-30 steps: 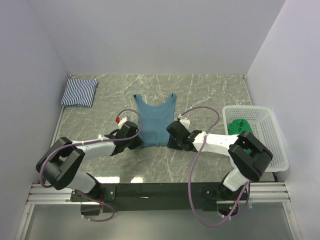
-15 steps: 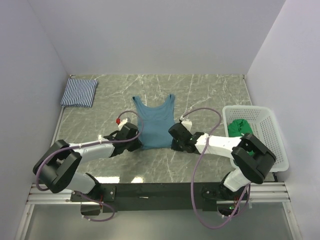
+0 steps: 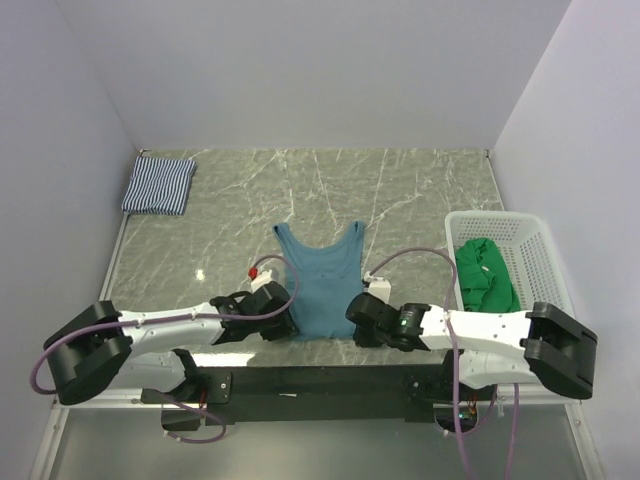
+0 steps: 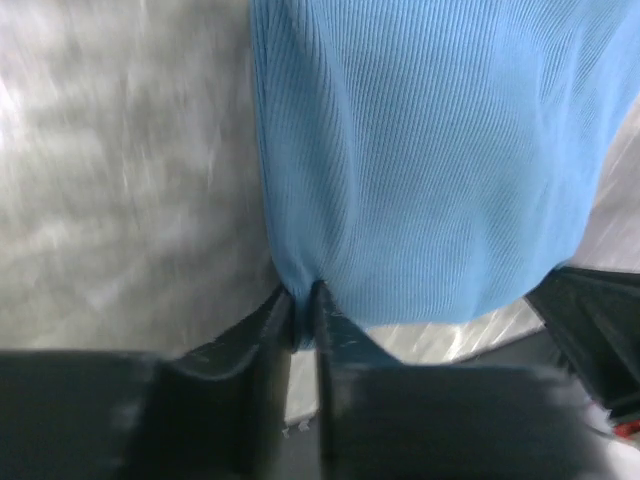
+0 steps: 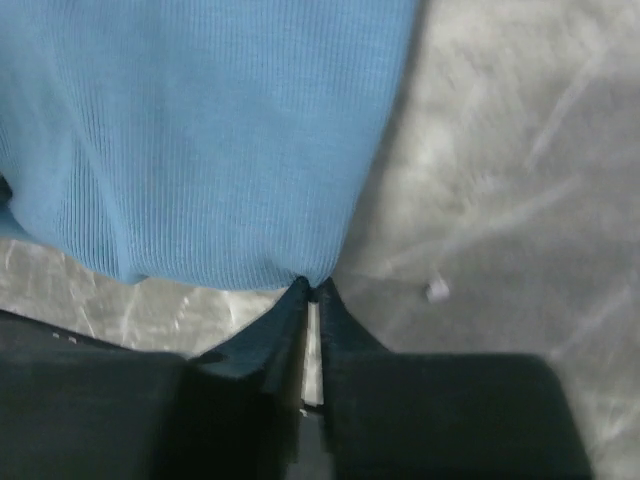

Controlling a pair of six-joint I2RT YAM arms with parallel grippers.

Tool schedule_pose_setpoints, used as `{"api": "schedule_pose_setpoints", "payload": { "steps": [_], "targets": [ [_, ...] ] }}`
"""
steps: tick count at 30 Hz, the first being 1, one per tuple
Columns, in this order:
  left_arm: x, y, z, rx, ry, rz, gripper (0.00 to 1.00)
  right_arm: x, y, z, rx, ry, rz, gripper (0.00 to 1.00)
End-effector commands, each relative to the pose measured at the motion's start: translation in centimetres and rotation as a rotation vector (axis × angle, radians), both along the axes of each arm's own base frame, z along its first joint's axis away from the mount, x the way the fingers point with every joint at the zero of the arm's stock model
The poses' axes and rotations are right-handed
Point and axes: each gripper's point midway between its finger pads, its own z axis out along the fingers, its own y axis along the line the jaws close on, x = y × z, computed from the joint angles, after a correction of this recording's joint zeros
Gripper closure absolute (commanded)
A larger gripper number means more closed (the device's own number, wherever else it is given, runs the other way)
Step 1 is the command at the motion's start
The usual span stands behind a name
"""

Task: Fold and stack the tank tops

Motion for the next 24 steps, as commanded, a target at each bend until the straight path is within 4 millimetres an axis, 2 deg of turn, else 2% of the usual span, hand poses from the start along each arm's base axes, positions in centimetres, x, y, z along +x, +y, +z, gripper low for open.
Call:
{"api": "schedule_pose_setpoints", "payload": {
  "steps": [1, 2, 3, 4, 6, 7, 8, 9, 10, 12, 13, 15, 17, 18, 19, 20, 21, 22, 24],
  "targets": [
    [-2.5, 2.1, -1.0, 0.075, 0.082, 0.018, 0.73, -1.4, -2.3, -0.5, -0.051, 0.037, -0.047, 0.81],
    [-2.4, 2.3, -0.6, 0.078, 0.079, 0.02, 0.68, -1.3, -2.2, 0.0, -0.042, 0.027, -0.05, 0.7],
    [-2.3, 2.3, 0.0, 0.075, 0.068, 0.023, 0.62, -1.2, -2.3, 0.5, -0.034, 0.015, -0.052, 0.66],
    [-1.2, 1.9, 1.7, 0.05, 0.023, 0.04, 0.58, -0.8, -1.9, 1.4, -0.023, -0.004, -0.049, 0.63],
    [-0.4, 2.3, 3.0, 0.065, -0.007, 0.045, 0.54, -0.5, -1.9, 2.6, -0.017, -0.024, -0.048, 0.6],
    [0.8, 2.0, 4.9, 0.031, -0.042, 0.068, 0.53, -0.1, -1.8, 3.3, -0.016, -0.043, -0.041, 0.6],
    [1.6, 2.4, 5.5, 0.036, -0.066, 0.078, 0.53, 0.3, -1.3, 4.4, 0.003, -0.062, -0.038, 0.6],
    [2.4, 2.8, 6.2, 0.03, -0.084, 0.101, 0.55, 0.5, -1.2, 5.2, 0.008, -0.077, -0.035, 0.6],
    [4.4, 3.8, 7.1, 0.016, -0.105, 0.165, 0.56, 0.9, -1.1, 5.9, 0.008, -0.103, -0.027, 0.6],
    [6.5, 4.8, 8.3, -0.014, -0.134, 0.204, 0.61, 2.6, -0.4, 8.1, 0.039, -0.161, -0.039, 0.6],
    [9.0, 6.1, 9.3, -0.036, -0.172, 0.284, 0.65, 3.2, -0.1, 8.8, 0.037, -0.184, -0.014, 0.6],
    [11.4, 7.6, 10.2, -0.042, -0.202, 0.356, 0.75, 5.7, 1.3, 11.2, 0.085, -0.235, -0.03, 0.62],
    [14.6, 8.8, 11.2, -0.048, -0.246, 0.435, 0.86, 8.3, 2.9, 13.0, 0.126, -0.281, -0.003, 0.64],
    [15.6, 8.8, 10.1, -0.031, -0.221, 0.436, 0.88, 9.4, 3.2, 13.6, 0.131, -0.301, -0.005, 0.66],
    [17.4, 9.4, 10.9, -0.039, -0.241, 0.466, 0.91, 10.5, 3.9, 14.8, 0.136, -0.337, 0.017, 0.66],
    [18.3, 9.7, 10.6, -0.022, -0.235, 0.476, 0.98, 11.6, 4.6, 14.5, 0.132, -0.339, 0.022, 0.68],
    [19.1, 9.6, 10.2, -0.022, -0.226, 0.473, 0.99, 12.8, 4.7, 14.7, 0.141, -0.338, 0.015, 0.69],
    [20.5, 9.8, 9.0, -0.009, -0.197, 0.48, 0.99, 13.7, 5.2, 15.4, 0.146, -0.354, 0.029, 0.7],
    [22.0, 9.6, 8.0, -0.008, -0.182, 0.47, 0.99, 15.3, 5.6, 14.9, 0.135, -0.348, 0.027, 0.72]
  ]
}}
